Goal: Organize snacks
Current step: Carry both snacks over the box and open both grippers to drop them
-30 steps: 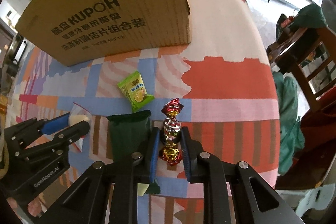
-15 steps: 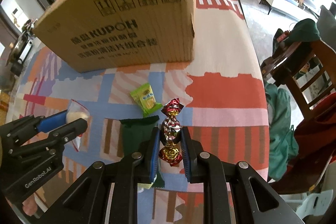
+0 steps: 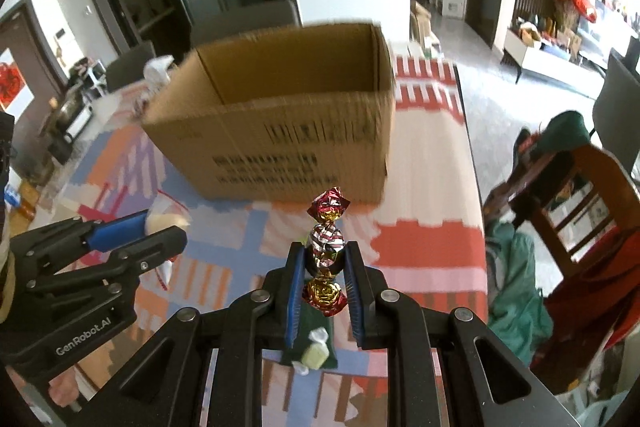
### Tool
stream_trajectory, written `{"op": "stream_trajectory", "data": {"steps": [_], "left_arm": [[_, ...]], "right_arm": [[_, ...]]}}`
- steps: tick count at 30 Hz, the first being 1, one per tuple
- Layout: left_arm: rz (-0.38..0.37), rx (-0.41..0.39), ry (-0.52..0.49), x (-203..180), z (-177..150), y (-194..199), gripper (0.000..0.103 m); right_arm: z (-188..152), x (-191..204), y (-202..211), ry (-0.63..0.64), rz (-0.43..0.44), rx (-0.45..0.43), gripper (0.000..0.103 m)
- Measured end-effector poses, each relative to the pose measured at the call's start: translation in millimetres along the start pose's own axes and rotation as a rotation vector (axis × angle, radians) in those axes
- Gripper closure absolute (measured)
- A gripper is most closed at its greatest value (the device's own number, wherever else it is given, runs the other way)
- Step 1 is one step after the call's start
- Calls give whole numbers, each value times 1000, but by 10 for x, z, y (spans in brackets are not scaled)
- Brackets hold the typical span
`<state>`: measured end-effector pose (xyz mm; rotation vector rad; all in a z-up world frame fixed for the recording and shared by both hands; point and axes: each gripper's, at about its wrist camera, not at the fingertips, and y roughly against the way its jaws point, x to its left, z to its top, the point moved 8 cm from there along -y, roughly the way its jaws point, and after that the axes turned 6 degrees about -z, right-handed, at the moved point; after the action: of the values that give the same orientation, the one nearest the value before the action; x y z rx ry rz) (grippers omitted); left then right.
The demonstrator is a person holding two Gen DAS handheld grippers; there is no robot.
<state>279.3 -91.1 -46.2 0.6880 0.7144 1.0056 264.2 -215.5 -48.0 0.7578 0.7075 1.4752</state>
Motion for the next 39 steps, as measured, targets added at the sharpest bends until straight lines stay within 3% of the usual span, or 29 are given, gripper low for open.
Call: {"op": "stream_trajectory", "data": {"steps": [8, 18, 25, 34, 39], "left_arm": [[-9, -88, -32, -58, 302, 348, 70], [31, -149, -31, 88, 790, 504, 70], [63, -157, -32, 282, 1038, 442, 70], [63, -110, -8, 433, 1191, 126, 70], [114, -102, -20, 493, 1254, -15, 66]], "right_arm": [[308, 121, 336, 5, 36, -97, 82], [755, 225, 443, 21, 39, -165, 82], [1039, 228, 315, 38, 24, -164, 82], [1176, 232, 37, 36, 39, -137, 82], [1192, 187, -104, 30, 30, -122, 82]]}}
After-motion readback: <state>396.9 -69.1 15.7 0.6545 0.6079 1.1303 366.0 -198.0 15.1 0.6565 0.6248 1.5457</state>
